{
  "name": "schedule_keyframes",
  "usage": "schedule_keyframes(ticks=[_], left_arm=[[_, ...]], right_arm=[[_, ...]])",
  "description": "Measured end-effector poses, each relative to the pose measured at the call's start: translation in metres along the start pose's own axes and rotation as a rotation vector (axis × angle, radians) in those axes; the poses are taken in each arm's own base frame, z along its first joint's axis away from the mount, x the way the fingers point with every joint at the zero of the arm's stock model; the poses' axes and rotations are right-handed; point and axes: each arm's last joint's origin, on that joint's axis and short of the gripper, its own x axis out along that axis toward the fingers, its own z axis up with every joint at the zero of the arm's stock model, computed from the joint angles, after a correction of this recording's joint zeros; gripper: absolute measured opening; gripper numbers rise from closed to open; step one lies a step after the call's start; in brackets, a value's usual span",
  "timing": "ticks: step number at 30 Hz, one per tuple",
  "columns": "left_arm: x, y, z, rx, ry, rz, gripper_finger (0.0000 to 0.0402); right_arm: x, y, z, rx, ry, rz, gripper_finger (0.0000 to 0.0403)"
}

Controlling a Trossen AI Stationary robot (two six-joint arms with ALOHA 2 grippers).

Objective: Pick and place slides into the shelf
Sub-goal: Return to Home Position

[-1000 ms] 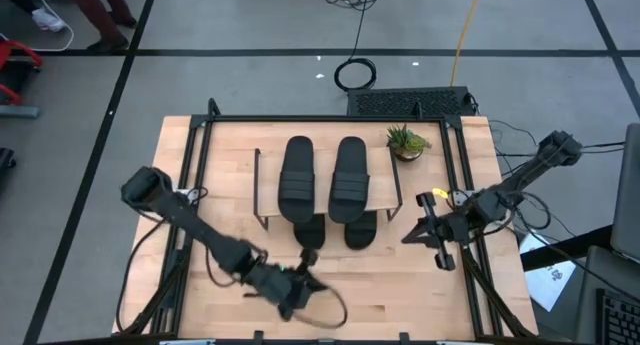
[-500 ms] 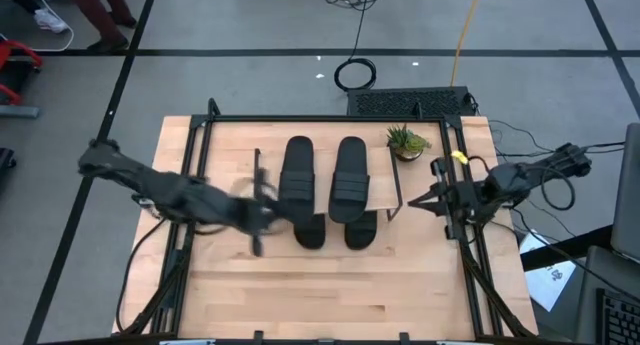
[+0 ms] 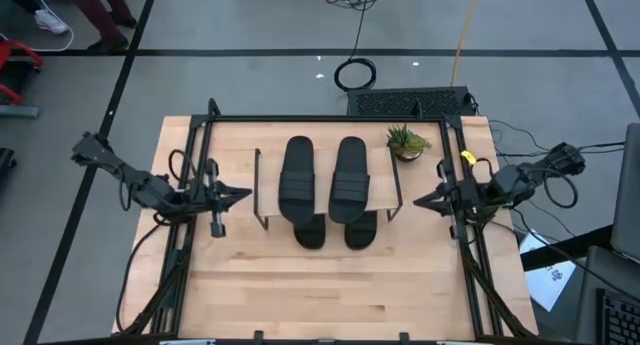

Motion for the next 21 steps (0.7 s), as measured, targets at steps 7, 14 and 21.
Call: schedule_keyframes(ticks=[7, 14, 21], left_arm=[[-0.019, 0.01, -0.031, -0.046, -0.04, 0.012, 0.0], [-0.03, 0.017, -0.038, -0.018, -0.077, 0.013, 0.0], [-0.03, 0.017, -0.039, 0.029, -0.086, -0.031, 0.0]], right_arm=[[-0.02, -0.008, -0.002, -0.024, 0.0, -0.07, 0.0], [-0.035, -0.017, -0.015, -0.077, -0.041, -0.152, 0.0], [-0.037, -0.019, -0.041, -0.048, -0.026, -0.18, 0.0]])
